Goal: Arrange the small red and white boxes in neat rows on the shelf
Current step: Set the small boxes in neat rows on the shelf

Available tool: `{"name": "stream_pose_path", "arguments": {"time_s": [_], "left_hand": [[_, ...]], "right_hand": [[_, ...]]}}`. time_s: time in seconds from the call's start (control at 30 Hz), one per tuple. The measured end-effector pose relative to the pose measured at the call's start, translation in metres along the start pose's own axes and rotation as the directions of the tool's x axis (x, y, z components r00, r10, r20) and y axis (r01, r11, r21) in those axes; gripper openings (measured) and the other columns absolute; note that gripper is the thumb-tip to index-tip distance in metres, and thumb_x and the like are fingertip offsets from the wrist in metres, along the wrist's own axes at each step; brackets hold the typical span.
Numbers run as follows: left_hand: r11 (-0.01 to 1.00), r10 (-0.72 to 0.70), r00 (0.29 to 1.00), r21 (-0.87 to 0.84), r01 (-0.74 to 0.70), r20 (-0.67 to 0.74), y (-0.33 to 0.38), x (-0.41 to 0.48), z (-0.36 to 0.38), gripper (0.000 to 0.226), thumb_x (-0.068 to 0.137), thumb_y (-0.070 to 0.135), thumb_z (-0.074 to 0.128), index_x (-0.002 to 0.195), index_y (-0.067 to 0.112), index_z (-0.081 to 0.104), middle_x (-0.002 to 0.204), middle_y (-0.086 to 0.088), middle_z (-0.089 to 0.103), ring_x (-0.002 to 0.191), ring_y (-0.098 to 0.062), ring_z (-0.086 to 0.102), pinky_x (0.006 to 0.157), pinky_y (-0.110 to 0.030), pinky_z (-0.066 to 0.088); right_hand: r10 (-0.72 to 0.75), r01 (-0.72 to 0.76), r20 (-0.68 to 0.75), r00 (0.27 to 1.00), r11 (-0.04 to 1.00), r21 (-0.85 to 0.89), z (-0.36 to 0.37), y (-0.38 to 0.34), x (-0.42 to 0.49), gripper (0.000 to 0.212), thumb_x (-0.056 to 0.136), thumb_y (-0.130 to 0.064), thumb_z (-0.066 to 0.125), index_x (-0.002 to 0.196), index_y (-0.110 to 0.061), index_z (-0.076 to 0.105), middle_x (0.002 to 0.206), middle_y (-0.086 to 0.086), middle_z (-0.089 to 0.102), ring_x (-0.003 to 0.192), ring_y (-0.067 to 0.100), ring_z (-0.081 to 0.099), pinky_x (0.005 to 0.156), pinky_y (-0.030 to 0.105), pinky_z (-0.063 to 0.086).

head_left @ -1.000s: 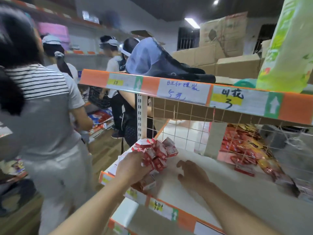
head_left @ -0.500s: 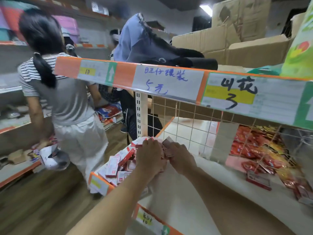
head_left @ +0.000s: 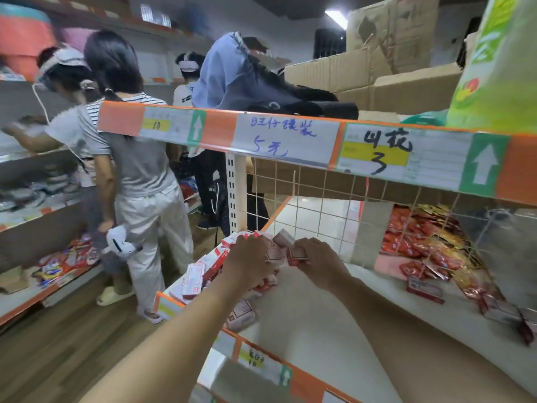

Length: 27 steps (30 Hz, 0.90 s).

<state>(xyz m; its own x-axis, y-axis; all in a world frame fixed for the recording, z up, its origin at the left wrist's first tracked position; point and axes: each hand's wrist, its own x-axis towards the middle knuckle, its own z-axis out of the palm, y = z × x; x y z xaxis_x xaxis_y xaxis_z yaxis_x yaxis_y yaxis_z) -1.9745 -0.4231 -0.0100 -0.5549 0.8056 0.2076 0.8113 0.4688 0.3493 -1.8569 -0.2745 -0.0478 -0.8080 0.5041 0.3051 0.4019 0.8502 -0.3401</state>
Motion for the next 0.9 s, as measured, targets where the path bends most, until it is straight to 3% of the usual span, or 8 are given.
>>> {"name": "stream_pose_path", "arguments": {"time_s": [0.2,0.33,0.47,0.6,0.73,0.83,0.9], "left_hand": [[0.986,0.116,0.993,-0.125,-0.111,0.036,0.011,-0.021,-0.004,0.022,0.077,0.026,0.065,0.098,0.018,0.064,0.089,0.004,0.063,0.080,-0.013,0.057,0.060,-0.018,0.039],[0.965,0.224,0.967,-0.169,-0.202,0.123,0.032,-0.032,0.004,0.031,0.075,0.027,0.063,0.105,0.015,0.063,0.098,-0.002,0.063,0.094,-0.021,0.059,0.072,-0.026,0.041],[0.923,0.365,0.915,-0.197,-0.332,0.169,0.068,-0.042,0.019,0.033,0.070,0.032,0.068,0.094,0.011,0.066,0.092,-0.010,0.067,0.092,-0.028,0.062,0.066,-0.026,0.031],[0.877,0.449,0.875,-0.277,-0.393,0.181,0.107,-0.058,0.033,0.031,0.071,0.029,0.068,0.100,0.018,0.067,0.095,-0.004,0.069,0.088,-0.022,0.062,0.065,-0.024,0.037],[0.828,0.530,0.826,-0.324,-0.457,0.190,0.148,-0.069,0.051,0.027,0.071,0.027,0.070,0.096,0.017,0.067,0.091,-0.003,0.066,0.081,-0.018,0.059,0.063,-0.026,0.038],[0.786,0.576,0.797,-0.388,-0.481,0.179,0.184,-0.077,0.064,0.023,0.071,0.025,0.072,0.091,0.015,0.068,0.083,0.000,0.066,0.077,-0.017,0.061,0.066,-0.028,0.046],[0.752,0.604,0.779,-0.442,-0.489,0.167,0.209,-0.081,0.073,0.020,0.072,0.021,0.073,0.090,0.014,0.069,0.078,0.004,0.064,0.071,-0.012,0.059,0.062,-0.019,0.045]], "right_hand": [[0.125,-0.127,-0.049,0.991,0.991,-0.036,-0.031,0.003,-0.055,0.029,0.083,-0.022,0.064,0.112,-0.024,0.059,0.108,0.002,0.061,0.100,0.025,0.057,0.075,0.035,0.046],[0.247,-0.252,-0.079,0.966,0.966,-0.063,-0.052,0.011,-0.106,0.025,0.084,-0.021,0.064,0.108,-0.024,0.059,0.110,0.002,0.060,0.102,0.025,0.055,0.078,0.033,0.044],[0.367,-0.377,-0.097,0.925,0.919,-0.120,-0.070,0.022,-0.160,0.031,0.086,-0.021,0.063,0.117,-0.023,0.059,0.118,0.004,0.060,0.111,0.026,0.054,0.087,0.034,0.045],[0.424,-0.442,-0.132,0.896,0.884,-0.155,-0.091,0.036,-0.209,0.025,0.084,-0.019,0.062,0.108,-0.023,0.060,0.112,0.005,0.062,0.105,0.028,0.057,0.084,0.035,0.047],[0.498,-0.522,-0.162,0.852,0.833,-0.183,-0.116,0.054,-0.254,0.038,0.084,-0.021,0.061,0.122,-0.022,0.057,0.120,0.006,0.060,0.110,0.030,0.055,0.091,0.039,0.047],[0.542,-0.571,-0.186,0.820,0.797,-0.195,-0.135,0.073,-0.283,0.037,0.085,-0.020,0.059,0.121,-0.021,0.057,0.120,0.007,0.060,0.110,0.032,0.055,0.092,0.039,0.046],[0.560,-0.594,-0.202,0.803,0.777,-0.208,-0.146,0.087,-0.300,0.037,0.085,-0.021,0.059,0.122,-0.021,0.056,0.119,0.007,0.059,0.108,0.032,0.056,0.092,0.040,0.046]]}}
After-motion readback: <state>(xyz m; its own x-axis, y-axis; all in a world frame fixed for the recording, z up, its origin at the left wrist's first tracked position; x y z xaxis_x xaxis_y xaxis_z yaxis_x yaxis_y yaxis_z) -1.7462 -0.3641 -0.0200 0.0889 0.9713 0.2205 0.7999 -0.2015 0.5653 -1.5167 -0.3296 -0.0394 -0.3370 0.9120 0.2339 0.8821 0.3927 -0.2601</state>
